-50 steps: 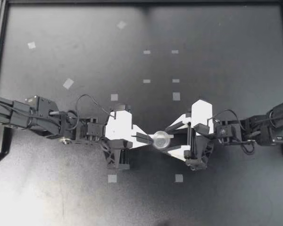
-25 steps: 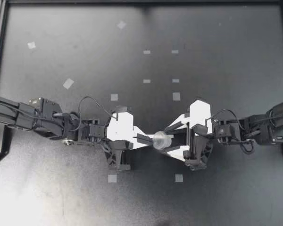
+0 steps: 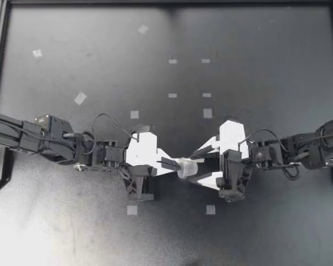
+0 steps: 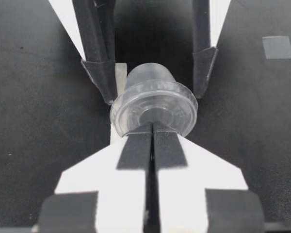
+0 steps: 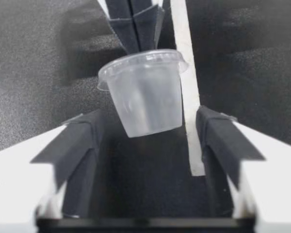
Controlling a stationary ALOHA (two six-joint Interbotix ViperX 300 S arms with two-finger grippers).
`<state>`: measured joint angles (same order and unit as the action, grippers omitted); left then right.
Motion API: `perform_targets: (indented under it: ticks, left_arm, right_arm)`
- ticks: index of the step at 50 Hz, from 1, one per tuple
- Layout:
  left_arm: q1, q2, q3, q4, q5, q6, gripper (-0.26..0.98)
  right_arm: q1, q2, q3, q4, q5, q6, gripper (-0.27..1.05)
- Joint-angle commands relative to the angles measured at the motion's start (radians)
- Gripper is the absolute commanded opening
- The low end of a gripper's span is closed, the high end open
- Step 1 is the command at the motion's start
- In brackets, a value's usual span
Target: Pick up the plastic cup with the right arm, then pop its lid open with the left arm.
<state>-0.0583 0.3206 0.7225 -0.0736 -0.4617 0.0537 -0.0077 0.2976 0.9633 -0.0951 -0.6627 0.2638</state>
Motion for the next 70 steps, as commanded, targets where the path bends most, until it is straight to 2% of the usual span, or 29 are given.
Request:
perform_targets:
  ticks: [1, 16, 40, 45, 52, 54, 57, 60, 63, 67, 70]
  left_arm:
    - [-0.002, -0.020, -0.018, 0.002, -0.011, 0.000, -0.09]
    - [0.000, -0.020, -0.017, 0.002, -0.006, 0.000, -0.09]
    - [0.000, -0.029, -0.015, 0.000, 0.003, -0.002, -0.09]
    - [0.000, -0.058, -0.002, -0.008, 0.012, -0.006, -0.09]
    - [0.000, -0.176, 0.058, -0.015, -0.051, -0.035, -0.09]
    - [0.000, -0.213, 0.084, -0.029, -0.103, -0.061, -0.09]
    - [0.000, -0.255, 0.121, -0.084, -0.178, -0.137, -0.09]
    - [0.002, -0.273, 0.144, -0.184, -0.218, -0.264, -0.09]
    - [0.002, -0.278, 0.158, -0.239, -0.221, -0.419, -0.08]
    - [0.002, -0.273, 0.178, -0.207, -0.219, -0.695, -0.05]
    - [0.002, -0.276, 0.190, -0.133, -0.227, -0.874, 0.00]
  right_arm:
    - [0.005, -0.020, -0.012, -0.008, 0.012, -0.005, 0.57]
    - [0.005, -0.014, -0.026, -0.008, 0.017, -0.023, 0.48]
    - [0.006, -0.037, -0.017, -0.009, 0.031, -0.026, 0.25]
    - [0.005, -0.067, 0.003, -0.009, 0.014, -0.026, 0.24]
    - [0.005, -0.204, 0.077, -0.011, -0.124, -0.040, 0.24]
    - [0.005, -0.252, 0.109, -0.009, -0.192, -0.051, 0.24]
    - [0.005, -0.302, 0.156, -0.009, -0.308, -0.072, 0.24]
    - [0.005, -0.330, 0.204, -0.009, -0.442, -0.098, 0.24]
    - [0.005, -0.333, 0.238, -0.009, -0.563, -0.124, 0.24]
    - [0.005, -0.301, 0.265, -0.011, -0.735, -0.178, 0.24]
    - [0.005, -0.259, 0.262, -0.009, -0.799, -0.201, 0.24]
